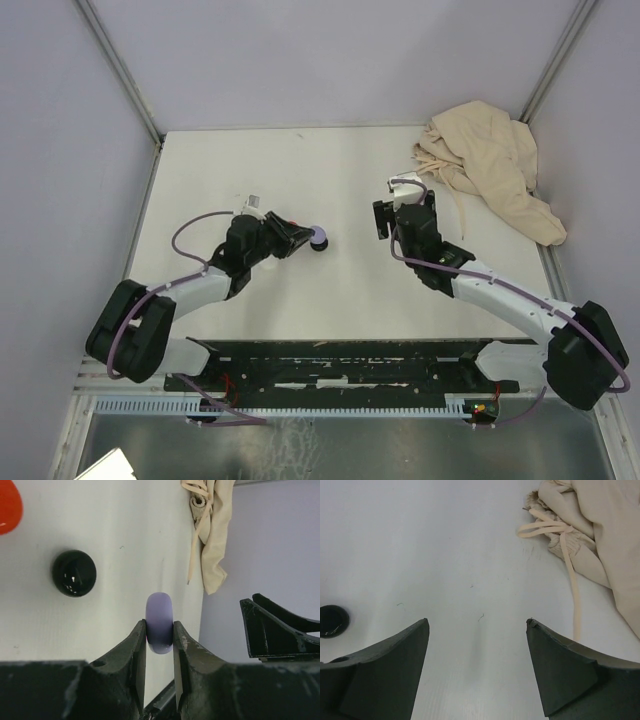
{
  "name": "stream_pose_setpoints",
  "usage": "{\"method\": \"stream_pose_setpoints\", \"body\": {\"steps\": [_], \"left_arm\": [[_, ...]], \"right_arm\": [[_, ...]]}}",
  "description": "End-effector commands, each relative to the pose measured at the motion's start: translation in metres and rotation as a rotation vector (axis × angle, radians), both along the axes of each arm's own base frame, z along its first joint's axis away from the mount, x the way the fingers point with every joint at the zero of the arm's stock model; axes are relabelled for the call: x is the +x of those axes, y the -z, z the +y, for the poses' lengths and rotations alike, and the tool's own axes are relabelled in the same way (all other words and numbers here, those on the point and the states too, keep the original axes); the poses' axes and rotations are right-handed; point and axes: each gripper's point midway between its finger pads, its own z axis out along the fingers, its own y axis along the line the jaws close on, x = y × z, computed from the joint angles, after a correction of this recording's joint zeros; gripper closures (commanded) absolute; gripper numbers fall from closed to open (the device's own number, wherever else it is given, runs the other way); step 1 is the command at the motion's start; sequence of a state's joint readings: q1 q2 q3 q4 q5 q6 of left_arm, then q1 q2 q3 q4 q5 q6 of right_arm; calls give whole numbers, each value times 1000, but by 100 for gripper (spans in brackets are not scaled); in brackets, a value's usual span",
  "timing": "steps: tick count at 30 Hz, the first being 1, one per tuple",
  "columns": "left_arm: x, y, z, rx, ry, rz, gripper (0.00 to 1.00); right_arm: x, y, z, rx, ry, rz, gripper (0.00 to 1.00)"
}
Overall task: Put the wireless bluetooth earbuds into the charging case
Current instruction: Place the charging case at the center of the board.
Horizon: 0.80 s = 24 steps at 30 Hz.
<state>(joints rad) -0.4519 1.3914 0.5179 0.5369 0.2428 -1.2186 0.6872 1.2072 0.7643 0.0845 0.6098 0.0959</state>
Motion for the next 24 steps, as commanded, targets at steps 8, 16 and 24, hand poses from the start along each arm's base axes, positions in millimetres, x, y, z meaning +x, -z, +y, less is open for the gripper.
{"method": "stream_pose_setpoints", "body": {"steps": [8, 16, 24], "left_arm": [[-27, 62, 28, 247, 23, 39, 97], [-37, 83, 40, 302, 10, 66, 97], [-43, 96, 44, 333, 23, 86, 97]], "right_arm": [[6, -7, 22, 86, -38, 72, 11], [8, -3, 22, 94, -37, 88, 10], [8, -3, 21, 105, -40, 92, 10]]}}
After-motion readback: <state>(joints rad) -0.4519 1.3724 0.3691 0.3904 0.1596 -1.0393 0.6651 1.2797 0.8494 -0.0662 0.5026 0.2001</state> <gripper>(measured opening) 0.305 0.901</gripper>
